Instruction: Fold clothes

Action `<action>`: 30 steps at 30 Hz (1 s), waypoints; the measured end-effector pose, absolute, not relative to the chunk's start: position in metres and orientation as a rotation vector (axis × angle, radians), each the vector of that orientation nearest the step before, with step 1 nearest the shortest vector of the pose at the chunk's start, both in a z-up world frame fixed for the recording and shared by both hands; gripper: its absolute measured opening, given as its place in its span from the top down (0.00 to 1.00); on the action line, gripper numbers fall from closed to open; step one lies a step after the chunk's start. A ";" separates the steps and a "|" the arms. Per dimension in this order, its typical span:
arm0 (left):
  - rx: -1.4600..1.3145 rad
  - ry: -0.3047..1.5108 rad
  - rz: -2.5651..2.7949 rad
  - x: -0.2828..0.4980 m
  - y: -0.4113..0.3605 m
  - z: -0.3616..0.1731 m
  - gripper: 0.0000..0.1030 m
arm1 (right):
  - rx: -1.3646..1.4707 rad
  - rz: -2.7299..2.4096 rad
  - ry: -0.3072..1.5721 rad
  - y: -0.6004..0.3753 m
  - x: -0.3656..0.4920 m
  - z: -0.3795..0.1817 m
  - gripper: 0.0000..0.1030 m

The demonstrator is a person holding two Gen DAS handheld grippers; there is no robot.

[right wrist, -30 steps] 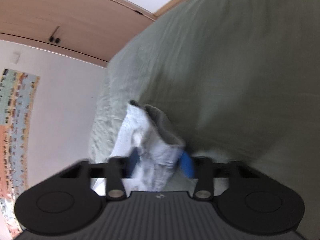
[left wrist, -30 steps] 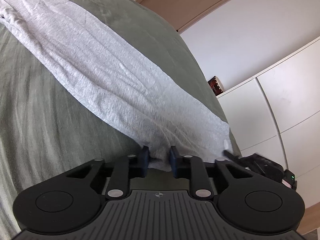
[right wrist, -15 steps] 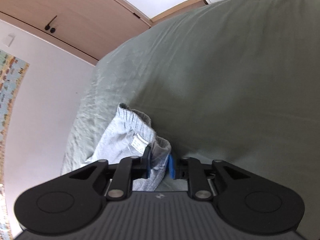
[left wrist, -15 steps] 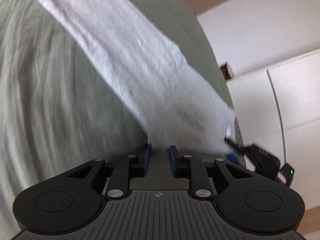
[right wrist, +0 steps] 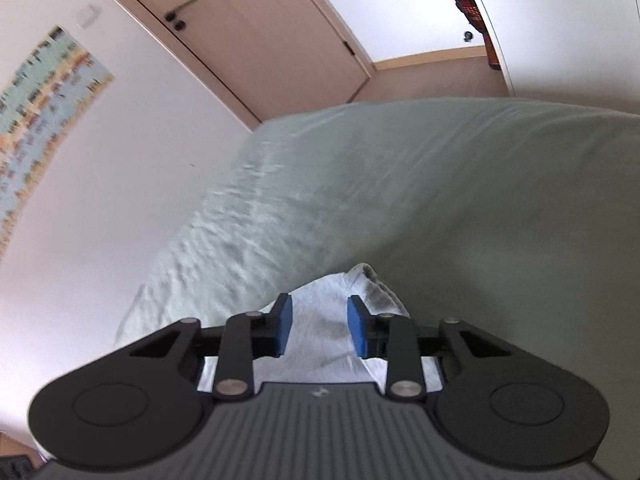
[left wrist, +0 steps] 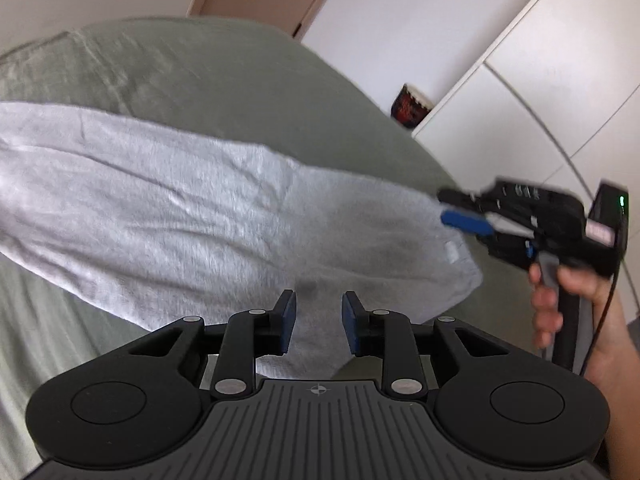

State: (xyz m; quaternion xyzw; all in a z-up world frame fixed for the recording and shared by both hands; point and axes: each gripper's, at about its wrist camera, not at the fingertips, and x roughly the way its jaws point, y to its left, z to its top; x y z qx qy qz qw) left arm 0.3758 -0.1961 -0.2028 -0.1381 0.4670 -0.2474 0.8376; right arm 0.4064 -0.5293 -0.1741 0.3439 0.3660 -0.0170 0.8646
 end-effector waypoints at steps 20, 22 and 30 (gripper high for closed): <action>-0.248 0.891 -0.430 0.334 -0.132 -0.186 0.73 | 0.570 0.182 0.804 -0.454 0.345 -0.142 0.78; -0.241 0.838 -0.389 0.345 -0.118 -0.178 0.73 | 0.536 0.248 0.838 -0.419 0.340 -0.145 0.78; -0.163 0.854 -0.237 0.386 -0.079 -0.194 0.73 | 0.455 0.279 0.943 -0.342 0.349 -0.173 0.78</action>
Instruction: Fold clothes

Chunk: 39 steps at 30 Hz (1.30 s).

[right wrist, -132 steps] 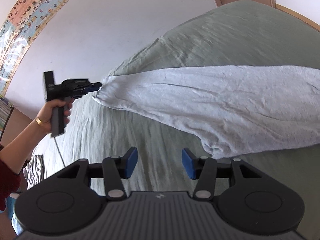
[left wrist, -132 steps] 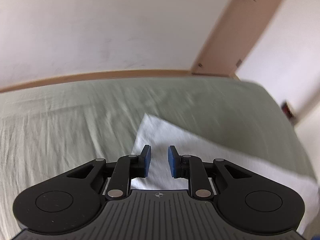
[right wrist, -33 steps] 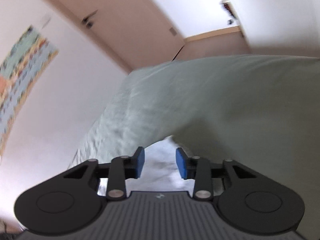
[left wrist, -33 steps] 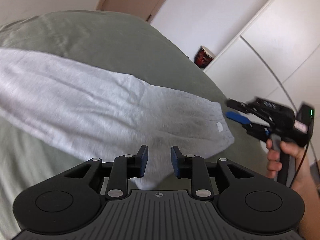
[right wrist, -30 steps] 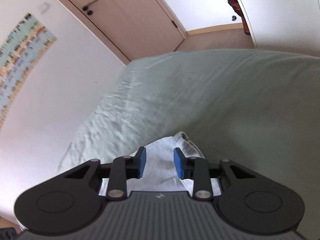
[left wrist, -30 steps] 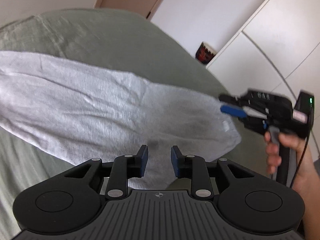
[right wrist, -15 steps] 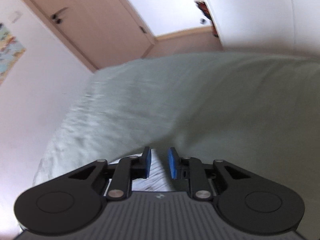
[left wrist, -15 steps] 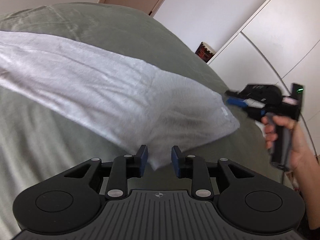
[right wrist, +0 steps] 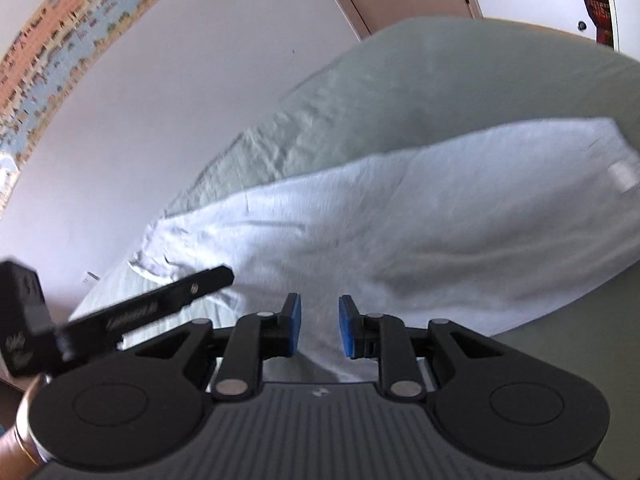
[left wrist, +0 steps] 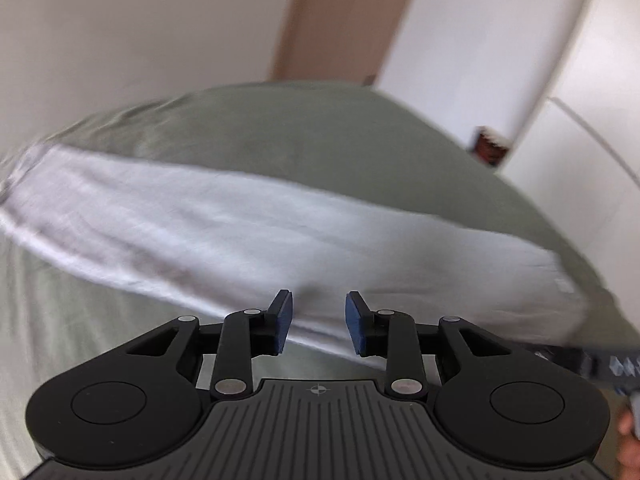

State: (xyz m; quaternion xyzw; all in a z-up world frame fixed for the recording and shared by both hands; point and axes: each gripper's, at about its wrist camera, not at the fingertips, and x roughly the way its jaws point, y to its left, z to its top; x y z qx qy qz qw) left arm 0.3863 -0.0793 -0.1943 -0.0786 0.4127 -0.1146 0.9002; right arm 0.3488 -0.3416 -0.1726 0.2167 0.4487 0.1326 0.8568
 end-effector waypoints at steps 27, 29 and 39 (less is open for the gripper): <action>0.056 0.793 -0.186 0.279 0.001 -0.070 0.53 | 0.132 0.144 0.755 -0.281 0.204 -0.028 0.12; -0.006 0.803 -0.183 0.280 0.014 -0.068 0.51 | 0.124 0.147 0.758 -0.277 0.195 -0.026 0.12; -0.748 0.862 -0.077 0.330 0.125 -0.153 0.50 | 0.114 0.116 0.737 -0.268 0.196 -0.020 0.12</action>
